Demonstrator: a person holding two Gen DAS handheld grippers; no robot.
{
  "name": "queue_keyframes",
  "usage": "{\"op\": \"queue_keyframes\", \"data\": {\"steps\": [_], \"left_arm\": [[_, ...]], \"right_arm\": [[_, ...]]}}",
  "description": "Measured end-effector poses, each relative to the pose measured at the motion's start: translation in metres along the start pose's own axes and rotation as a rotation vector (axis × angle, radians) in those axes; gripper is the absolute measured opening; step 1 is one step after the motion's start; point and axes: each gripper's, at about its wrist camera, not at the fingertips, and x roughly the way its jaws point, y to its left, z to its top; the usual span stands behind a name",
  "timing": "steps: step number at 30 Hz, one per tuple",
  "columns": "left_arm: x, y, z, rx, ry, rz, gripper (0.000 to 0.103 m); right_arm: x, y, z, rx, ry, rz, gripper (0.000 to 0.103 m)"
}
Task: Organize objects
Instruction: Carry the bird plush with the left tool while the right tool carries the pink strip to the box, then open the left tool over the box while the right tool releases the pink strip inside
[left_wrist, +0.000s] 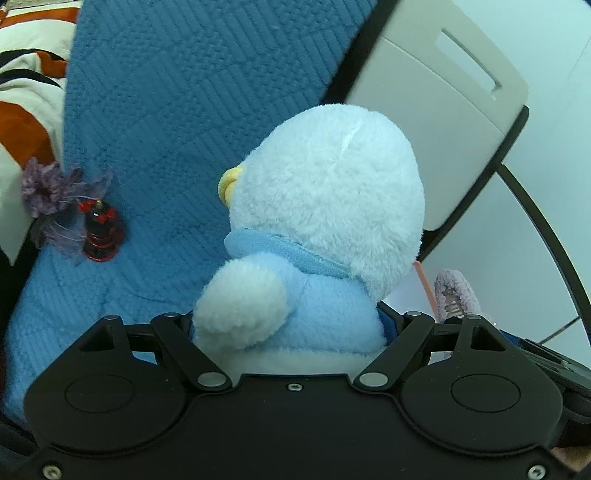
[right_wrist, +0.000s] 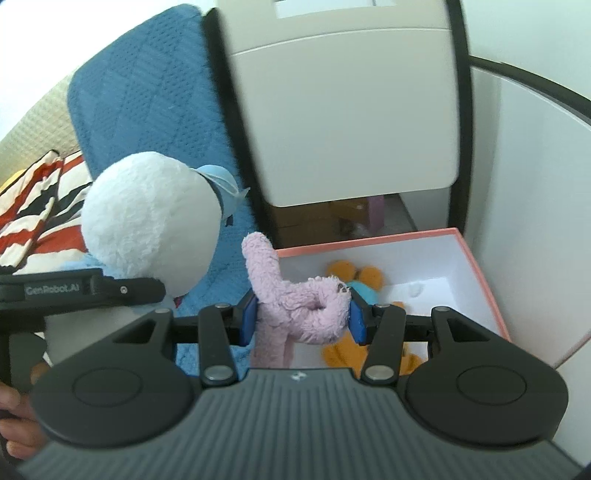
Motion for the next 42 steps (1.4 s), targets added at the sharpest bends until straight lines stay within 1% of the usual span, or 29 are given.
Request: {"op": "queue_keyframes", "data": {"steps": [5, 9, 13, 19, 26, 32, 34, 36, 37, 38, 42], "left_arm": [[0.018, -0.024, -0.008, 0.024, 0.022, 0.001, 0.081], [0.037, -0.038, -0.019, 0.034, 0.049, 0.000, 0.081], [0.060, -0.054, -0.032, 0.043, 0.092, 0.003, 0.081], [0.090, -0.068, -0.053, 0.056, 0.154, 0.032, 0.081], [0.105, -0.073, -0.072, 0.074, 0.182, 0.053, 0.081], [0.109, -0.077, -0.068, 0.086, 0.193, 0.051, 0.082], [0.109, -0.078, -0.067, 0.091, 0.200, 0.039, 0.086], [0.110, -0.076, -0.065, 0.086, 0.196, 0.022, 0.095], [0.108, -0.075, -0.063, 0.080, 0.191, 0.009, 0.096], [0.105, -0.075, -0.062, 0.077, 0.183, 0.003, 0.098], [0.092, -0.076, -0.060, 0.098, 0.166, 0.003, 0.098]], "right_arm": [[0.002, -0.027, -0.010, 0.024, 0.002, -0.020, 0.051], [0.008, -0.052, -0.022, 0.059, 0.020, -0.031, 0.051], [0.019, -0.075, -0.034, 0.084, 0.037, -0.052, 0.051], [0.041, -0.104, -0.051, 0.101, 0.066, -0.076, 0.051], [0.065, -0.126, -0.073, 0.129, 0.105, -0.097, 0.051], [0.074, -0.135, -0.078, 0.151, 0.111, -0.100, 0.052], [0.075, -0.136, -0.078, 0.161, 0.111, -0.092, 0.054], [0.072, -0.138, -0.077, 0.182, 0.118, -0.080, 0.071], [0.070, -0.138, -0.078, 0.191, 0.119, -0.080, 0.073], [0.068, -0.137, -0.078, 0.195, 0.115, -0.076, 0.072], [0.059, -0.131, -0.075, 0.182, 0.103, -0.068, 0.071]]}}
